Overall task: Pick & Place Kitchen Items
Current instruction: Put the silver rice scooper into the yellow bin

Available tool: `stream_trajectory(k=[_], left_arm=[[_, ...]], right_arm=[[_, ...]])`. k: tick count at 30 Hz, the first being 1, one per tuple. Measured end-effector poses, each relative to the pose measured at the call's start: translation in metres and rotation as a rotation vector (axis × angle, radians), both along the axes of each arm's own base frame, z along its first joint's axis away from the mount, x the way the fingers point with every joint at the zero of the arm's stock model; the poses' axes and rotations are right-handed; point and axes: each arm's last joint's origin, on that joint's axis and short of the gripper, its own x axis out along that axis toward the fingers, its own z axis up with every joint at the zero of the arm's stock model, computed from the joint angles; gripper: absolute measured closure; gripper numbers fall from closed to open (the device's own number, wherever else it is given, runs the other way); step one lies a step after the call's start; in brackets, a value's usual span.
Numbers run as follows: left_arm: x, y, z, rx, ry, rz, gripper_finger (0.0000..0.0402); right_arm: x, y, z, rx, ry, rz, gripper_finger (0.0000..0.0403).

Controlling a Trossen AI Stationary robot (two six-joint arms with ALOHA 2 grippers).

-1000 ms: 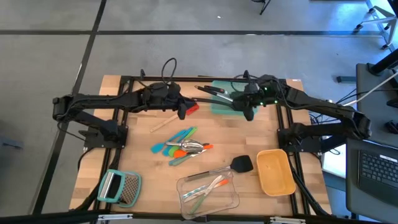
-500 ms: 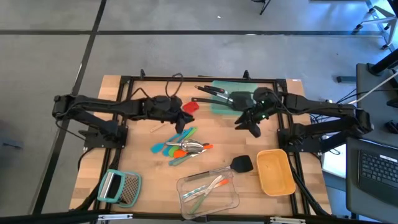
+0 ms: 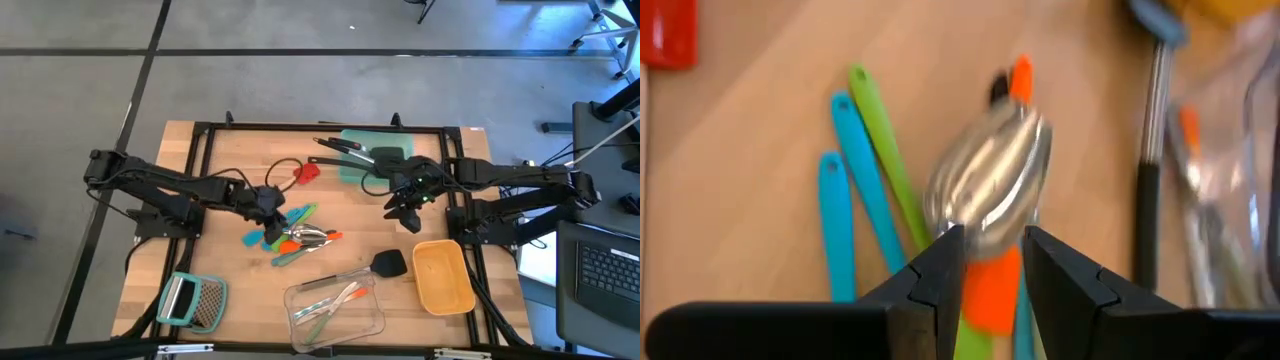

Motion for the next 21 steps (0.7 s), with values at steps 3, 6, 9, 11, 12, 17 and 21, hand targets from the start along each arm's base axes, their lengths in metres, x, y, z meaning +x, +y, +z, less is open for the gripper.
stream_trajectory(k=[3,6,9,11,12,17,21], left_arm=[[-0.007,-0.006,-0.005,0.075,0.079,-0.060,0.0302],[-0.013,-0.009,-0.011,0.169,0.169,-0.110,0.0302],[-0.013,-0.009,-0.015,0.210,0.199,-0.185,0.0302],[-0.009,-0.009,-0.018,0.201,0.197,-0.225,0.0302],[-0.007,-0.009,-0.020,0.195,0.194,-0.252,0.0302],[0.000,-0.013,-0.034,0.202,0.239,-0.349,0.0302],[0.004,-0.016,-0.049,0.226,0.298,-0.403,0.0302]], right_arm=[[0.000,0.002,0.000,-0.006,0.000,-0.004,0.0245],[0.002,0.003,0.001,-0.025,-0.012,-0.017,0.0245],[0.004,0.002,0.002,-0.030,-0.028,-0.039,0.0245],[0.005,0.002,0.002,-0.026,-0.039,-0.050,0.0245],[0.006,0.002,0.003,-0.024,-0.044,-0.052,0.0245],[0.008,0.001,0.003,-0.017,-0.051,-0.088,0.0245],[0.009,0.001,0.003,-0.014,-0.059,-0.098,0.0245]])
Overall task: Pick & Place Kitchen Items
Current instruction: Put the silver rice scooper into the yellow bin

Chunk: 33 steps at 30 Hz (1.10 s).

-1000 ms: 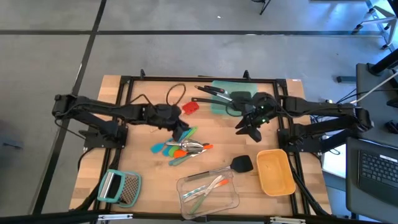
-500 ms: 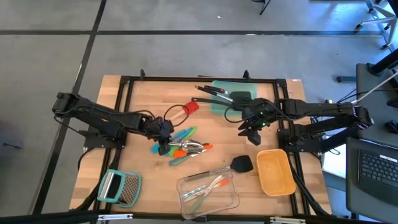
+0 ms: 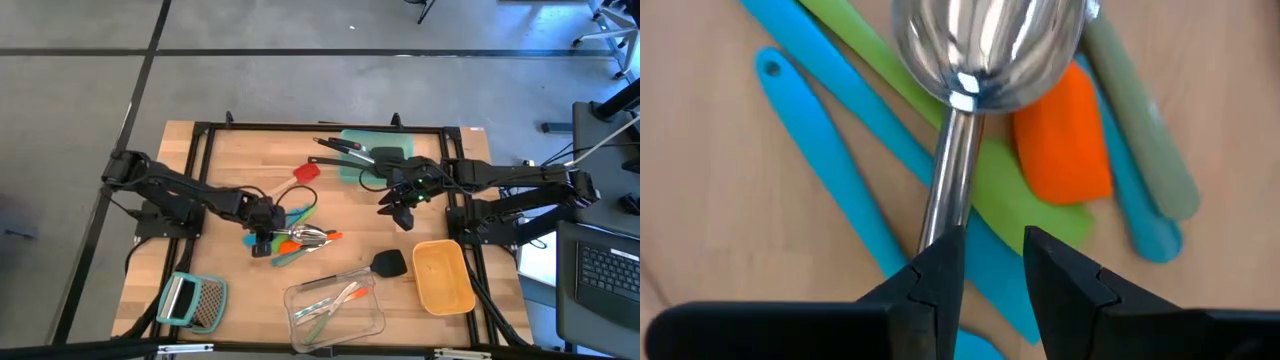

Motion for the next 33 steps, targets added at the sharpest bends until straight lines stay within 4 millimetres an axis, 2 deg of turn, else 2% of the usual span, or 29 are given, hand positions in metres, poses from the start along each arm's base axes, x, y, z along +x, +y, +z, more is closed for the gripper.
stream_trajectory(k=[6,13,33], left_arm=[[0.004,0.000,-0.010,0.078,0.020,-0.002,0.0295],[0.012,-0.001,0.000,0.079,-0.032,0.004,0.0271],[0.013,0.004,-0.001,0.072,-0.019,-0.008,0.0246]], right_arm=[[0.000,0.000,0.000,0.002,-0.002,-0.001,0.0244],[0.000,0.000,0.000,0.017,0.000,-0.017,0.0244],[0.000,0.000,0.000,0.014,-0.003,-0.020,0.0244]])
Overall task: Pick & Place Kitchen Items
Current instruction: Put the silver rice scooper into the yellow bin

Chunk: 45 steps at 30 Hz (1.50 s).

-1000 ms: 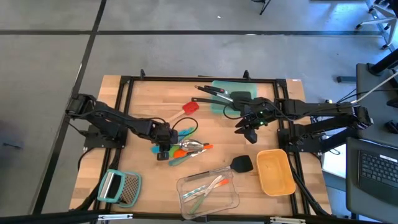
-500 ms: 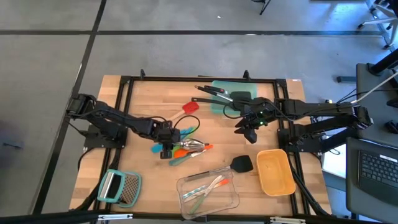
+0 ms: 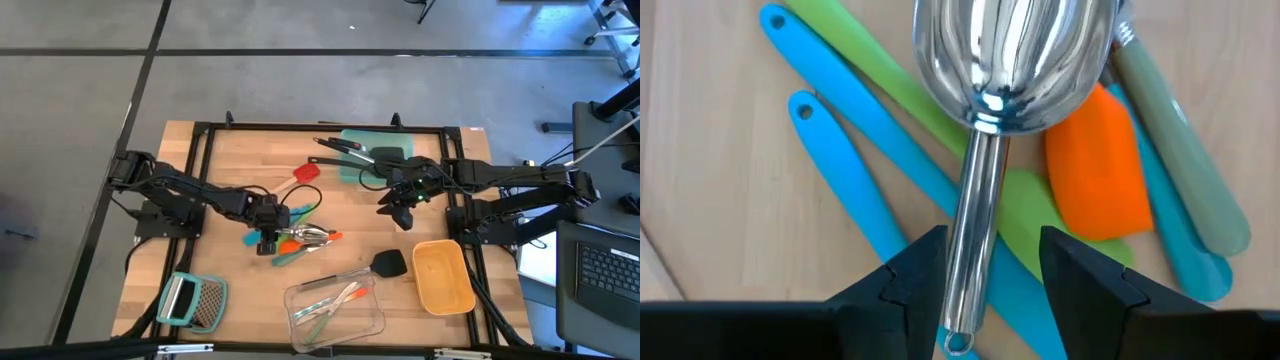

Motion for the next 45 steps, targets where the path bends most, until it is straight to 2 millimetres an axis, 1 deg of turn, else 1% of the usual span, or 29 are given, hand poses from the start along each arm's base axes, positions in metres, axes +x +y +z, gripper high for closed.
stream_trajectory(k=[10,16,20,25,26,31,34,36,39,42,45], left_arm=[[0.008,-0.001,-0.021,-0.018,0.060,-0.008,0.0246],[0.009,-0.001,-0.024,-0.028,0.068,0.000,0.0251],[0.009,0.000,-0.024,-0.045,0.070,0.026,0.0271],[0.009,0.002,-0.024,-0.066,0.073,0.062,0.0332],[0.009,0.002,-0.024,-0.071,0.074,0.062,0.0337],[0.009,0.004,-0.024,-0.109,0.078,0.102,0.0337],[0.010,0.004,-0.019,-0.120,0.063,0.127,0.0337],[0.010,0.005,-0.012,-0.120,0.038,0.149,0.0337],[0.013,0.008,0.008,-0.140,-0.054,0.177,0.0337],[0.012,0.011,0.024,-0.148,-0.125,0.222,0.0337],[0.011,0.015,0.046,-0.171,-0.256,0.273,0.0337]], right_arm=[[0.000,0.000,0.000,-0.004,0.004,-0.004,0.0245],[0.000,0.000,0.000,0.002,0.005,-0.010,0.0245],[0.000,0.000,0.000,0.003,0.005,-0.011,0.0245],[0.000,0.000,0.000,0.004,0.005,-0.012,0.0245],[0.000,0.000,0.000,0.004,0.005,-0.012,0.0245],[0.000,0.000,0.000,0.000,0.002,-0.015,0.0245],[0.000,0.000,0.000,0.000,0.002,-0.015,0.0245],[0.000,0.000,0.000,0.000,0.002,-0.016,0.0245],[0.000,0.000,0.000,0.009,0.003,-0.028,0.0245],[0.000,0.000,0.000,0.008,-0.002,-0.028,0.0245],[0.001,0.000,0.000,0.003,-0.002,-0.033,0.0245]])
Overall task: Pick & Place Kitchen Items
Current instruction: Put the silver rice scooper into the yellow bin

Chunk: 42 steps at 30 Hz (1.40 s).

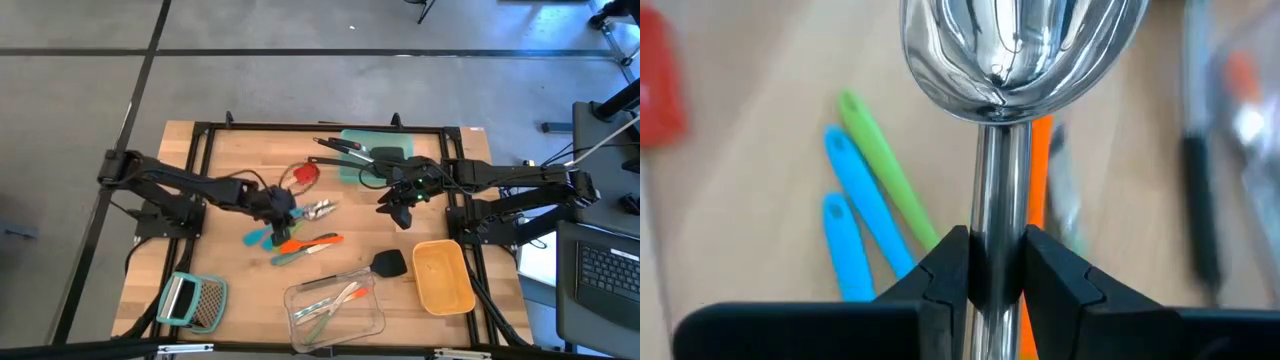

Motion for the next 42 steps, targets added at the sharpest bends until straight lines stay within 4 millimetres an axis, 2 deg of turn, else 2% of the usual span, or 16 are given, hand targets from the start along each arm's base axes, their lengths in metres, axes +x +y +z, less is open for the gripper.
stream_trajectory(k=[7,10,13,19,24,30,36,42], left_arm=[[-0.011,0.017,0.044,-0.006,-0.267,0.162,0.0337],[-0.012,0.026,0.064,-0.020,-0.429,0.218,0.0337],[-0.012,0.034,0.084,-0.042,-0.615,0.256,0.0337],[-0.004,0.043,0.113,-0.102,-0.943,0.278,0.0337],[0.006,0.044,0.117,-0.150,-1.076,0.266,0.0337],[0.022,0.043,0.104,-0.196,-1.096,0.251,0.0337],[0.031,0.043,0.097,-0.235,-1.119,0.244,0.0337],[0.035,0.042,0.093,-0.287,-1.108,0.220,0.0337]], right_arm=[[0.001,0.000,0.001,-0.001,-0.020,0.000,0.0245],[0.006,0.000,0.007,0.014,-0.092,-0.018,0.0245],[0.016,-0.001,0.020,0.034,-0.258,-0.054,0.0245],[0.028,-0.006,0.061,0.014,-0.695,-0.172,0.0245],[0.033,-0.010,0.073,-0.079,-0.854,-0.279,0.0242],[0.045,-0.010,0.064,0.031,-0.836,-0.294,0.0223],[0.050,-0.006,0.062,0.165,-0.840,-0.313,0.0181],[0.050,-0.007,0.066,0.195,-0.879,-0.337,0.0127]])
